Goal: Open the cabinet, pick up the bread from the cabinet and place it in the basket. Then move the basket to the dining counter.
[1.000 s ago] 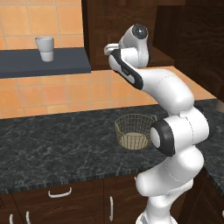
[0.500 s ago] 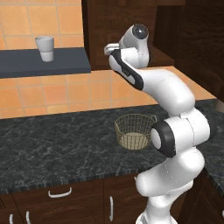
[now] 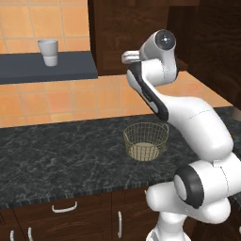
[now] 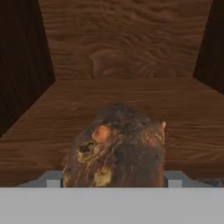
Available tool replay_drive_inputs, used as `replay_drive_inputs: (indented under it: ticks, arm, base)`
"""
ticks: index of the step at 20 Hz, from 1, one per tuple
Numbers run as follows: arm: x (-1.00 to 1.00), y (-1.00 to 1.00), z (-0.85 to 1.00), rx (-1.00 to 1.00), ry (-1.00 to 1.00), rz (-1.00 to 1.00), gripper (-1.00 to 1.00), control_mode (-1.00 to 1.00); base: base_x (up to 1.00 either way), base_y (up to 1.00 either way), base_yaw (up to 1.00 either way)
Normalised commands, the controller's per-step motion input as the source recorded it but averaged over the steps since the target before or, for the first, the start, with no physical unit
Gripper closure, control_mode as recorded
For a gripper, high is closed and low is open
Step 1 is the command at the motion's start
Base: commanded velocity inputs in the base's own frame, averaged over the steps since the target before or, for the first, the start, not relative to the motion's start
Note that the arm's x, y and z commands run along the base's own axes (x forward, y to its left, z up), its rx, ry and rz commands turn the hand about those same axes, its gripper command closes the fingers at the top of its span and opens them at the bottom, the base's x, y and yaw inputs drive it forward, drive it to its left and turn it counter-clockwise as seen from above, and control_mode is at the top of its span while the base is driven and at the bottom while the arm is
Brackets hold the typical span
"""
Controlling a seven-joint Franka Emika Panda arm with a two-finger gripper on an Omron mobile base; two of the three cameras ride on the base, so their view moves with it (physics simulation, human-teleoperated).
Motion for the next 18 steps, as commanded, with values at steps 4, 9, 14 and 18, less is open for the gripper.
replay_drive_inputs:
  ticks: [4, 9, 14, 18]
  arm:
    - [-1.00, -0.15, 0.18, 0.06, 0.05, -0.15, 1.00, -1.00]
    - [-1.00, -0.13, -0.18, 0.18, 0.36, -0.12, 1.00, -1.00]
    - [-1.00, -0.11, -0.60, 0.27, 0.46, -0.17, 1.00, -1.00]
    - [-0.24, -0.17, -0.62, 0.18, 0.35, -0.15, 1.00, -1.00]
  base:
    - [0.00, 0.00, 0.00]
    - [0.00, 0.00, 0.00]
    - [0.00, 0.00, 0.00]
    - [0.00, 0.00, 0.00]
